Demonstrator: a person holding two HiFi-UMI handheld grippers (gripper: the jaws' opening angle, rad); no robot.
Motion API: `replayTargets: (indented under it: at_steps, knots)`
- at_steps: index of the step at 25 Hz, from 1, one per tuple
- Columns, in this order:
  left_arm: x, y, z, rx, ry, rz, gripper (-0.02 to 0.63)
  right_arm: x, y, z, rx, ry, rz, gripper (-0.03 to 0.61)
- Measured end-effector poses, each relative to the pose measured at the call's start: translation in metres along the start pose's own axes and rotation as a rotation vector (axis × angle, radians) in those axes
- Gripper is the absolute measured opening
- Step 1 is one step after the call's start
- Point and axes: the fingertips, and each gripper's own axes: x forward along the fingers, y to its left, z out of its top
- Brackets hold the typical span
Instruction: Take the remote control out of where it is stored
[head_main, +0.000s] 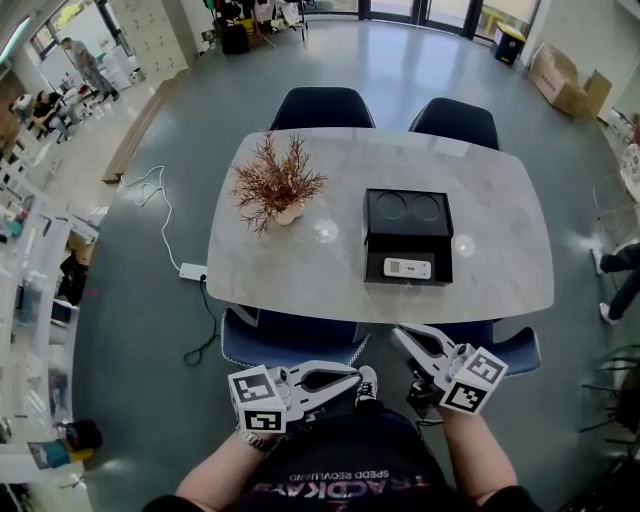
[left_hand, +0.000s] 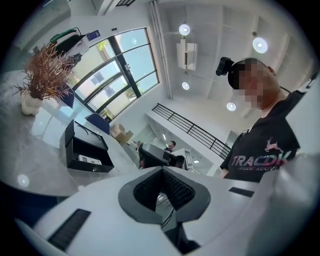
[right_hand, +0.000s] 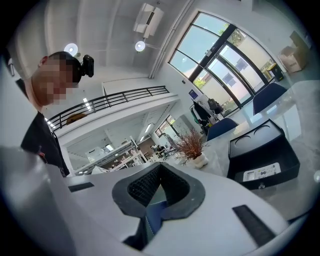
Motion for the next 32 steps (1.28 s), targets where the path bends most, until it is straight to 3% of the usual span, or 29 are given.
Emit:
replayTargets:
  at_steps: [9,17,24,27,32]
  knots:
    - [0.015,0.011,0.008,-0.013,-0.04,0.063,0.0,-0.005,-0.053,0.035,-0.075,0.068,-0.015,0.012]
    - [0.014,0.017,0.009,-0.029,-0.08,0.133,0.0,-0.007,-0.112,0.063,-0.177,0.133,-0.116,0.011]
    - [0.011,0.02,0.004,-0.047,-0.108,0.165,0.0,-0.004,-0.187,0.072,-0.346,0.353,-0.252,0.011]
    - [0.01,0.024,0.001,-0.055,-0.122,0.183,0.0,0.001,-0.216,0.063,-0.375,0.458,-0.256,0.011]
    - [0.007,0.026,-0.004,-0.073,-0.153,0.2,0.0,0.003,-0.258,0.025,-0.406,0.73,-0.232,0.012]
